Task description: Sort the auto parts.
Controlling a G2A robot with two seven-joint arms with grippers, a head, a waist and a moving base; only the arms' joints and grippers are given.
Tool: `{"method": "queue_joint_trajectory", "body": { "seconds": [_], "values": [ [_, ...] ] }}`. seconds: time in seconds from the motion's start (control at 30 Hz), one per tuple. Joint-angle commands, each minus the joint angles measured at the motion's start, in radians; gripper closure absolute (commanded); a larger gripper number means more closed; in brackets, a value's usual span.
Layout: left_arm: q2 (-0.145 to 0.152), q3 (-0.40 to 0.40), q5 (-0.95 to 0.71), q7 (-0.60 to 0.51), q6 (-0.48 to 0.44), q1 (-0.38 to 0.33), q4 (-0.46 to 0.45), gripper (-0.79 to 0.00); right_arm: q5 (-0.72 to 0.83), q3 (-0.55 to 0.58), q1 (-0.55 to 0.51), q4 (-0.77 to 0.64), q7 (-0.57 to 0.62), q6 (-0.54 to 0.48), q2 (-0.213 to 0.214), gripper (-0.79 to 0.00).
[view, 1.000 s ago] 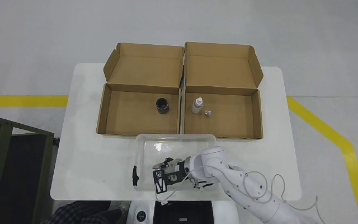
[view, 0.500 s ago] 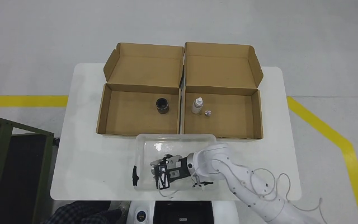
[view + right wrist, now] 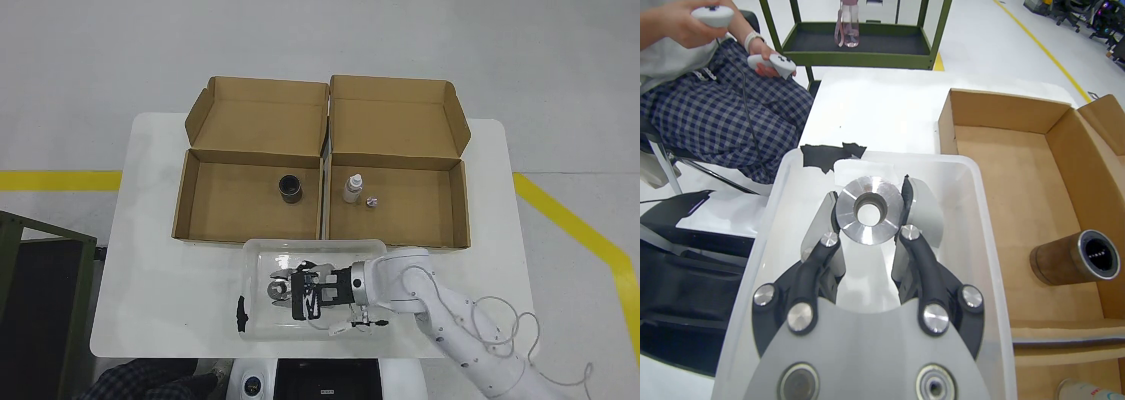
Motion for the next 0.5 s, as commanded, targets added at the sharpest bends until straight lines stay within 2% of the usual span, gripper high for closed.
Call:
{"method": "queue_joint_trajectory", "body": {
  "seconds": [0.0,0.47],
  "values": [
    [0.000,0.000,0.000,0.000,0.000,0.000,0.000,-0.785,0.051,0.017,-0.009,0.003,-0.022,-0.005,0.003,0.000],
    [0.000,0.000,0.000,0.000,0.000,0.000,0.000,-0.785,0.174,0.169,-0.049,-0.122,-0.066,0.019,0.032,0.000]
  ]
}}
